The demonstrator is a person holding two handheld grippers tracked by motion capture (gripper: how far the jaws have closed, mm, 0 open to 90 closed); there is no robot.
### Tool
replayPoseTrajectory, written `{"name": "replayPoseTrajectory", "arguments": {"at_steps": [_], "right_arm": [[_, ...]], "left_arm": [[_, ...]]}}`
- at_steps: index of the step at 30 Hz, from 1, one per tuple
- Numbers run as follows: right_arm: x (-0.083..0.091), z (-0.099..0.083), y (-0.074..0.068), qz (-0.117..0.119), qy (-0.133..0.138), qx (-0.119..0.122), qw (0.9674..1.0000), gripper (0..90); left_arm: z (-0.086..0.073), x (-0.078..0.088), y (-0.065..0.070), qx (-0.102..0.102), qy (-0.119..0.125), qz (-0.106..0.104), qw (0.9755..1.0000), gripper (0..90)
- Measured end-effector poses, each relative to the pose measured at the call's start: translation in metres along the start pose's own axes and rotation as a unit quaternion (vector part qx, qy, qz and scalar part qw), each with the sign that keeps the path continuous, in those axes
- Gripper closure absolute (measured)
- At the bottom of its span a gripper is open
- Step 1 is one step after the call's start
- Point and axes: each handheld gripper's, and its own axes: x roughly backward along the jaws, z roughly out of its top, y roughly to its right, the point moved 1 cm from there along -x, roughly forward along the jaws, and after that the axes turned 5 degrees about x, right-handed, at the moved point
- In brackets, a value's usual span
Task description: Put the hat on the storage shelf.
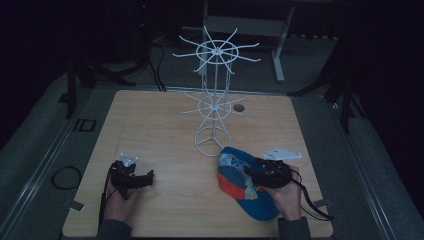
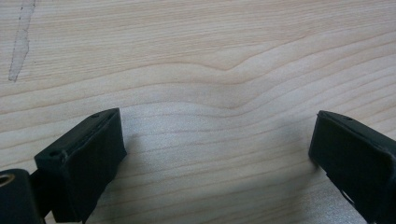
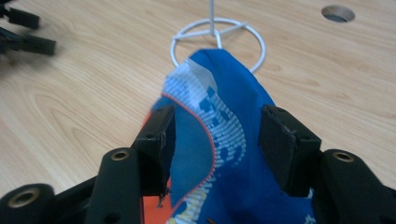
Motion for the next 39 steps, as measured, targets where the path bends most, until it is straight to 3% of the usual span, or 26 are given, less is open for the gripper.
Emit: {"name": "replayPoseTrajectory", "arguments": {"at_steps": [9, 17, 26, 39], "right_arm": [[-0.002, 0.000, -0.001, 0.012, -0.014, 0.008, 0.9998, 47.8], [-0.004, 0.004, -0.003, 0.008, -0.027, 0.024, 0.9993, 44.0], [0.000, 0.012, 0.003, 0.006, -0.035, 0.036, 0.9987, 42.3], [0.006, 0.026, 0.024, 0.015, -0.056, 0.048, 0.9971, 40.8]], "left_arm": [[0.000, 0.000, 0.000, -0.001, 0.000, -0.001, 1.0000, 3.8], [0.000, 0.000, 0.001, -0.002, -0.001, 0.000, 1.0000, 3.9], [0.000, 0.000, 0.001, -0.002, -0.001, 0.000, 1.0000, 3.9], [-0.001, 0.001, 0.001, 0.000, 0.000, 0.000, 1.0000, 3.9]]}}
